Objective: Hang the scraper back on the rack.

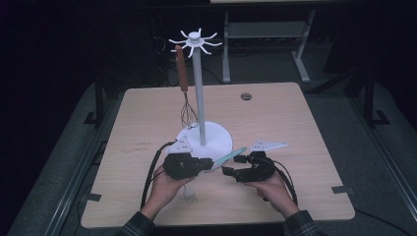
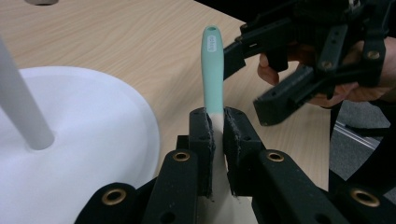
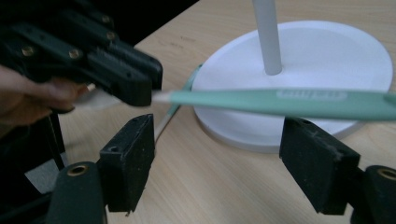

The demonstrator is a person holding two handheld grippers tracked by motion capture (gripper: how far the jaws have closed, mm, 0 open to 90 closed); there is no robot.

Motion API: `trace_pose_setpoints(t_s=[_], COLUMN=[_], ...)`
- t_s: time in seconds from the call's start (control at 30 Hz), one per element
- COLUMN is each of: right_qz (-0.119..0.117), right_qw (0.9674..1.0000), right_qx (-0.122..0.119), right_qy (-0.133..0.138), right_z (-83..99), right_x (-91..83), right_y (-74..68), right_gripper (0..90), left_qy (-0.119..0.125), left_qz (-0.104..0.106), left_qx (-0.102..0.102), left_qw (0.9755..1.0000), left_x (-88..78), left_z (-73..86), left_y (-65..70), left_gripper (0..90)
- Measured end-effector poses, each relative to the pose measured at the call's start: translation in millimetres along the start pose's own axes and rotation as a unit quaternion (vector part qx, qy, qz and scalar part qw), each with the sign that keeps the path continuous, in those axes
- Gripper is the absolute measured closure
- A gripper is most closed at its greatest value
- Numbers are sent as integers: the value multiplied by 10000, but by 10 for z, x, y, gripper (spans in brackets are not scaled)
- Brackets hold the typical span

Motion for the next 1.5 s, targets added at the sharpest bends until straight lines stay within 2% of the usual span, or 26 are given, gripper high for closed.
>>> trace_pose_setpoints(t_s=[0.23,0.4,0.57,0.6,0.77,0.83,0.93,1.03,1.07,1.1,1.13,1.17,1.2,1.27,1.3,1.5], right_qz=[-48,-107,-162,-233,-361,-381,-479,-546,-577,-577,-577,-570,-563,-549,-552,-530], right_qw=[9997,9991,9985,9978,9961,9958,9946,9941,9941,9941,9943,9945,9945,9946,9944,9945], right_qx=[123,240,327,385,514,530,565,547,486,486,469,386,379,340,323,241], right_qy=[181,347,407,496,617,638,722,755,774,774,762,784,798,814,844,868], right_z=[-34,-69,-85,-102,-127,-132,-154,-165,-175,-175,-178,-183,-191,-197,-202,-237], right_x=[-29,-71,-81,-78,-65,-63,-51,-37,-28,-28,-27,-27,-32,-41,-50,-111], right_y=[16,44,50,55,42,39,15,-4,-24,-24,-37,-40,-42,-40,-36,-18], right_gripper=[373,494,566,603,671,689,770,800,826,826,840,843,845,845,845,845], left_qy=[-35,6,13,25,69,71,24,-11,-8,-8,30,20,-63,-106,-118,-247], left_qz=[74,131,150,129,101,107,115,146,182,182,270,298,319,292,361,398], left_qx=[93,101,142,145,131,143,165,168,132,132,89,53,72,116,90,11], left_qw=[9999,9999,9998,9998,9998,9998,9998,9998,9997,9997,9996,9995,9994,9995,9992,9989], left_x=[58,112,151,159,159,165,182,200,212,212,208,210,216,210,199,155], left_z=[2,1,-9,-15,-26,-26,-17,-9,-5,-5,-3,-1,3,5,5,21], left_y=[33,77,108,110,103,101,103,94,85,85,77,73,73,84,80,39], left_gripper=[819,819,818,818,817,817,814,813,824,895,895,873,797,787,772,577])
Point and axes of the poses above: each handheld gripper's, and its own axes: x roughly forward along the jaws, z roughly out of its underside, y roughly to its right, the point moved 3 cm from there along x, roughly forward along the jaws, and after that the axes turned 10 degrees about y, right-handed, at the moved point
